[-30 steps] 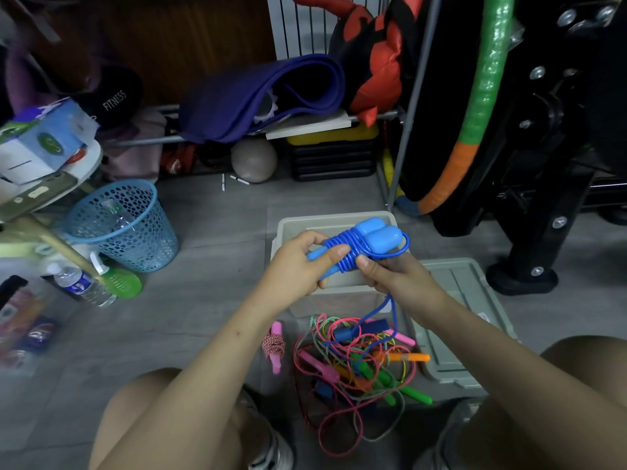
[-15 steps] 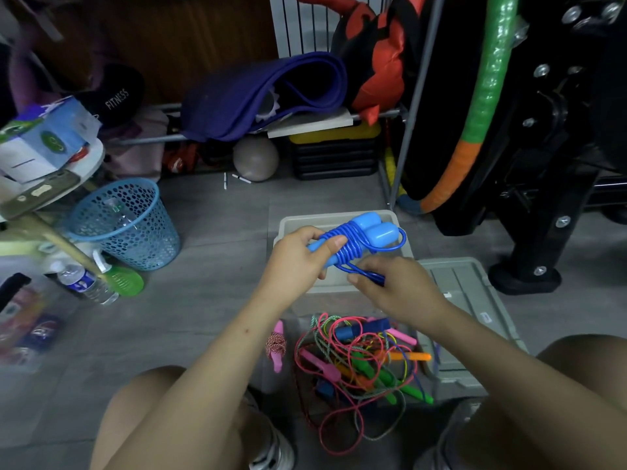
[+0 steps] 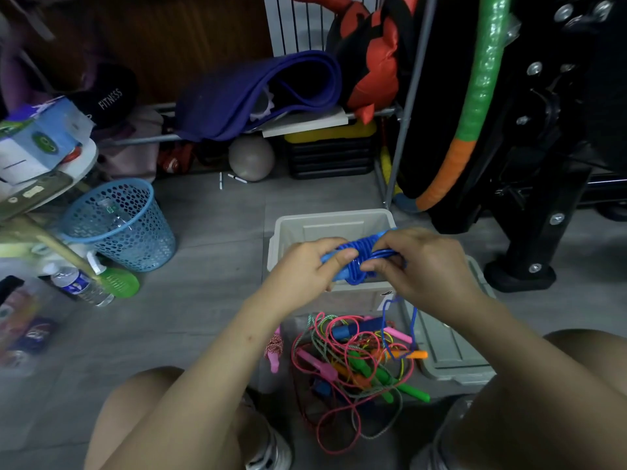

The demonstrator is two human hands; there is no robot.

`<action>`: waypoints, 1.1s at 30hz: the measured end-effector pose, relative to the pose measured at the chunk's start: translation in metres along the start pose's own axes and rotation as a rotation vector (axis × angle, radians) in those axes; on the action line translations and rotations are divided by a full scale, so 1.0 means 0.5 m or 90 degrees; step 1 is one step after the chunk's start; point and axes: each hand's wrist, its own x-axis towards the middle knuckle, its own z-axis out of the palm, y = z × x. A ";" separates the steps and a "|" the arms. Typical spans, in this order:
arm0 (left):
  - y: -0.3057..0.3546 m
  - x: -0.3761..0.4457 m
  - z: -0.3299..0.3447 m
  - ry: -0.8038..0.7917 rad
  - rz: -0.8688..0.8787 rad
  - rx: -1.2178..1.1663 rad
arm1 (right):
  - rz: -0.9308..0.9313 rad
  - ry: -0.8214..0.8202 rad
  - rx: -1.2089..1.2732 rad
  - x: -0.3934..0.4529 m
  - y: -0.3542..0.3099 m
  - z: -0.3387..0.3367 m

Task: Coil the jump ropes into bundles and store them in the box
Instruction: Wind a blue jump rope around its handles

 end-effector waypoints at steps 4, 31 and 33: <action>0.014 -0.010 0.004 -0.064 -0.001 0.002 | 0.057 -0.068 0.093 0.013 0.017 -0.006; 0.008 -0.036 -0.003 -0.027 0.073 0.084 | 0.163 -0.305 0.575 0.039 0.064 0.006; 0.007 -0.036 -0.005 -0.040 0.068 0.096 | 0.168 -0.322 0.542 0.043 0.064 0.006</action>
